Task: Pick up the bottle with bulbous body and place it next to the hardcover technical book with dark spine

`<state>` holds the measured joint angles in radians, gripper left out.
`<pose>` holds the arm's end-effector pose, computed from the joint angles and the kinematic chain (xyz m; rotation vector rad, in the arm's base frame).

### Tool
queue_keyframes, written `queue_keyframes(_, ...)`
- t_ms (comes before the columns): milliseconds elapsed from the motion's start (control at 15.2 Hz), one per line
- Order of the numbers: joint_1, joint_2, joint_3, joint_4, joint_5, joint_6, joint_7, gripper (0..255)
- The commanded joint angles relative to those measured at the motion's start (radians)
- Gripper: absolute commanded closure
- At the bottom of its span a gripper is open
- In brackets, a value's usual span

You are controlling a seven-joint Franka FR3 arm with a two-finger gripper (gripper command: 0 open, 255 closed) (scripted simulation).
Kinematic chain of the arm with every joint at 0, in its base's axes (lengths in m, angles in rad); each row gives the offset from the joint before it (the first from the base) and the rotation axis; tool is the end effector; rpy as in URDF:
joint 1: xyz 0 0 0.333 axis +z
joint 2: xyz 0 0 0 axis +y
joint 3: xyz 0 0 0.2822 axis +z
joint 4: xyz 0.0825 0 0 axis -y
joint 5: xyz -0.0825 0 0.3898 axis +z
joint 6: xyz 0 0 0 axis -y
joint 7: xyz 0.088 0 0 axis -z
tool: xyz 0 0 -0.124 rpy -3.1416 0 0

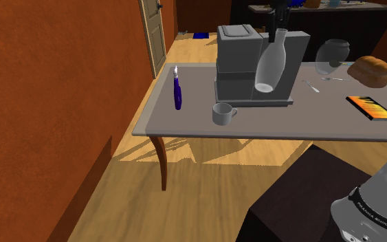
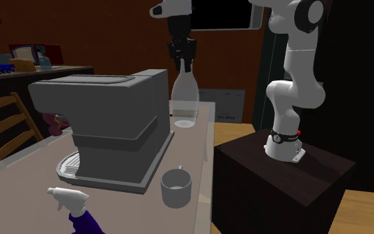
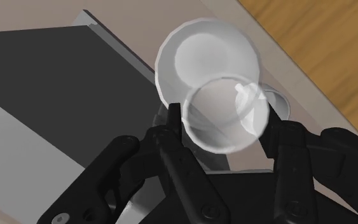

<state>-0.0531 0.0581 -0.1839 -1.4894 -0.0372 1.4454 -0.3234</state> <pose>0.5450 -0.1340 0.5698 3.1162 0.1300 -0.1723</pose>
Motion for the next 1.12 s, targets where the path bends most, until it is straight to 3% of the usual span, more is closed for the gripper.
queue_keyframes(0, -0.002, 0.012, -0.002, 0.045, 0.002, -0.033, -0.005, 255)
queue_keyframes(594, -0.010, 0.077, -0.006, 0.257, 0.012, -0.181, -0.019, 255)
queue_keyframes(1056, -0.024, 0.165, -0.012, 0.486, 0.029, -0.321, -0.034, 255)
